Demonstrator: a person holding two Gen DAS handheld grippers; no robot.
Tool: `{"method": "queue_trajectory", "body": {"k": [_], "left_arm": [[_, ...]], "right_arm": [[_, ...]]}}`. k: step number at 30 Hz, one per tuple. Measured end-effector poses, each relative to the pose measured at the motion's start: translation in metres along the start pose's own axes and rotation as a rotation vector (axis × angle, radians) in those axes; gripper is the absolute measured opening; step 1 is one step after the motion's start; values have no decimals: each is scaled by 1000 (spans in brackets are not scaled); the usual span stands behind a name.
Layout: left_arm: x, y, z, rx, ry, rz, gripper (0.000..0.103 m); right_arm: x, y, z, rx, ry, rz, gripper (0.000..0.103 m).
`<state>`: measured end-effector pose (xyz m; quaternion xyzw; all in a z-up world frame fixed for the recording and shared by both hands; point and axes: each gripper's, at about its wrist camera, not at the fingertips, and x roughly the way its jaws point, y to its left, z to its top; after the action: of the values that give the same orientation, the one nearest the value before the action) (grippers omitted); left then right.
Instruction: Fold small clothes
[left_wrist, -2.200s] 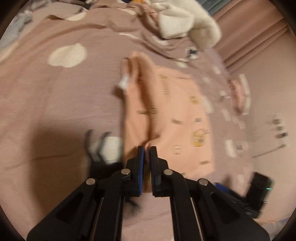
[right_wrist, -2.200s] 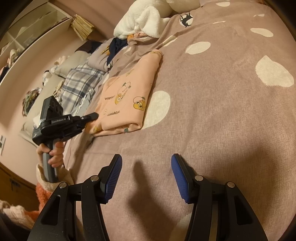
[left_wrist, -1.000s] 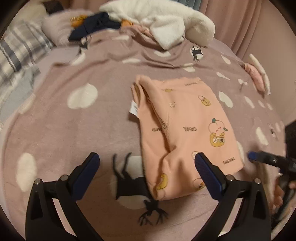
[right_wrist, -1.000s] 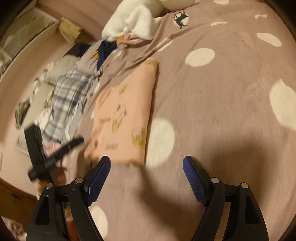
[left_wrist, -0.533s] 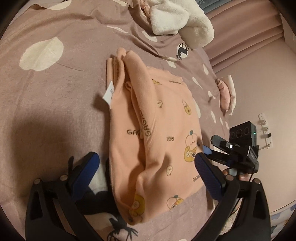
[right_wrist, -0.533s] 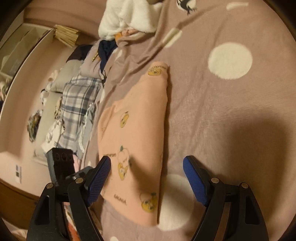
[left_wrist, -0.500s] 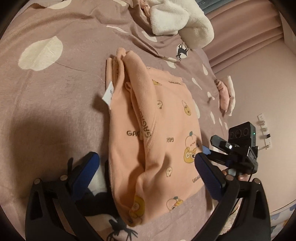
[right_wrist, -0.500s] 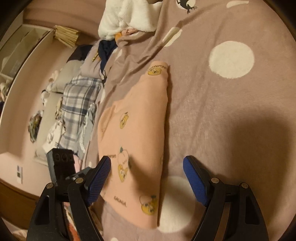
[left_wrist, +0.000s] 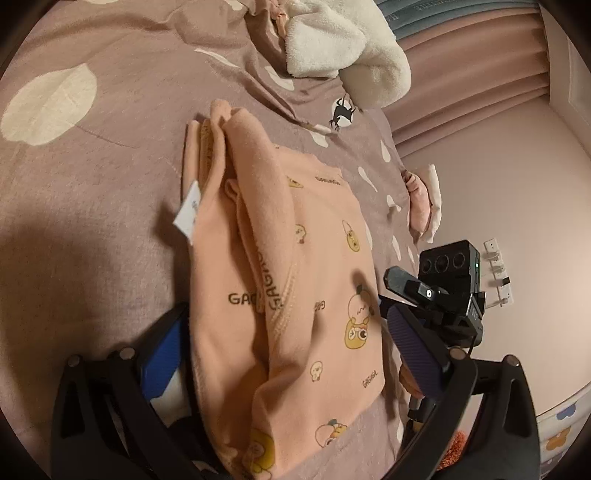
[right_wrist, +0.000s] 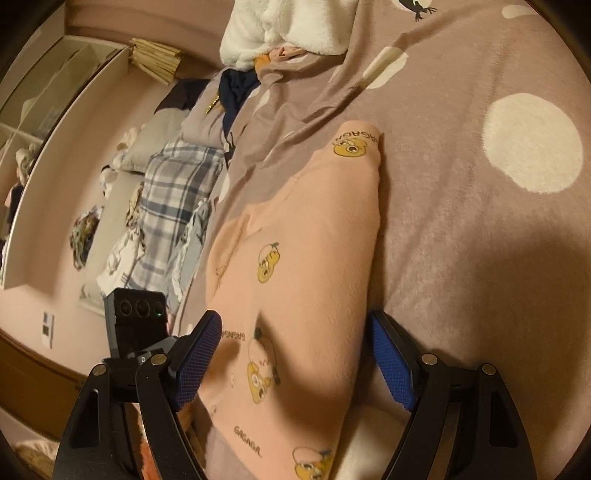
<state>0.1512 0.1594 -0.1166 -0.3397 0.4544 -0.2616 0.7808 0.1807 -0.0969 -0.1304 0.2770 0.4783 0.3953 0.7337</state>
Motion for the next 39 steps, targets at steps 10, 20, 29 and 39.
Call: {"method": "queue_trajectory", "body": {"k": [10,20,29,39], "left_arm": [[5,2,5,-32,-18,-61,96],[8,13,8,-68,-20,-33,55],[19,9,7,-51,-21,15,26],[17,-4,4,23,-52,95,24]], "right_arm": [[13,9,6,-83,7,-63,81],[16,10,6,-100,-24,-70,73],[21,12,2,-133,-55,-152,30],[19,30,0,-206,-97,-239,25]]}}
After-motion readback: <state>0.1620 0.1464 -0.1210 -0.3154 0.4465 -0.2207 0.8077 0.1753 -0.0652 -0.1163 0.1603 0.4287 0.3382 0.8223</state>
